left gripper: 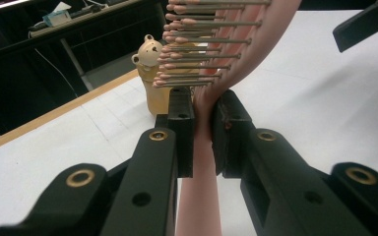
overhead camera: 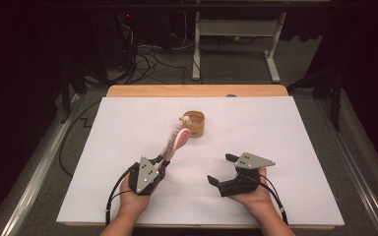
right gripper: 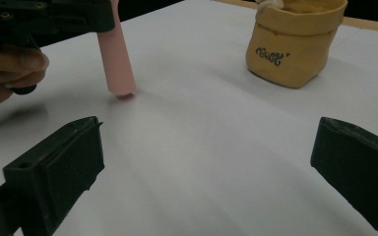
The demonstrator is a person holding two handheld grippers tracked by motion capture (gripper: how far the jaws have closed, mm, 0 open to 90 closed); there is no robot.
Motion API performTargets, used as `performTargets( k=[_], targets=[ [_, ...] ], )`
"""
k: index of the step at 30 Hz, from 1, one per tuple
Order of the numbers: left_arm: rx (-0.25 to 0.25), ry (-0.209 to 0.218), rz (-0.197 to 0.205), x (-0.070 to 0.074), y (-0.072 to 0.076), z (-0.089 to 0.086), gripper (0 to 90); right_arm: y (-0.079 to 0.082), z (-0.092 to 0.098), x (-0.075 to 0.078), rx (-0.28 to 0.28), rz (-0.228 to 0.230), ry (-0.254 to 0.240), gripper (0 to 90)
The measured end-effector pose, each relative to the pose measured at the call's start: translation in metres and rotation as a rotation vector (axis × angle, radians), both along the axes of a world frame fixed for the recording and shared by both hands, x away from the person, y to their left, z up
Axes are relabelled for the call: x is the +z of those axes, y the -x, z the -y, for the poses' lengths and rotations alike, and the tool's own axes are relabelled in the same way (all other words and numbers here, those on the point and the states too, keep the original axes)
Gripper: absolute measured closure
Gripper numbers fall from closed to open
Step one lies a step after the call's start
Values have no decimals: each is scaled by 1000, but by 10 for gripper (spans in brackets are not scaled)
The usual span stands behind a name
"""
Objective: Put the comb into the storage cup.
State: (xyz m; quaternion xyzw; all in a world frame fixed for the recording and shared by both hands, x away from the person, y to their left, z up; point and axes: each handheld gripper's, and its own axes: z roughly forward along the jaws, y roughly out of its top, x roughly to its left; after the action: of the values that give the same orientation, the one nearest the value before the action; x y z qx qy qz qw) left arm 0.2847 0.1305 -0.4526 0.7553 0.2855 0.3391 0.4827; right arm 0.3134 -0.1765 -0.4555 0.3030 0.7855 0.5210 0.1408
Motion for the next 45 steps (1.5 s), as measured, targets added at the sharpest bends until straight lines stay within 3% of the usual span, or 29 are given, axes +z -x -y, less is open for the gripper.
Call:
performTargets(
  k=[8,19,45],
  targets=[
    [-1,0,3,0,1,1,808,0,-10,9,18,30,-23,14],
    [-3,-1,7,1,2,2,807,-1,-16,15,21,47,-17,23],
    [-10,-4,13,1,4,7,806,3,-46,41,73,78,-71,2]
  ],
)
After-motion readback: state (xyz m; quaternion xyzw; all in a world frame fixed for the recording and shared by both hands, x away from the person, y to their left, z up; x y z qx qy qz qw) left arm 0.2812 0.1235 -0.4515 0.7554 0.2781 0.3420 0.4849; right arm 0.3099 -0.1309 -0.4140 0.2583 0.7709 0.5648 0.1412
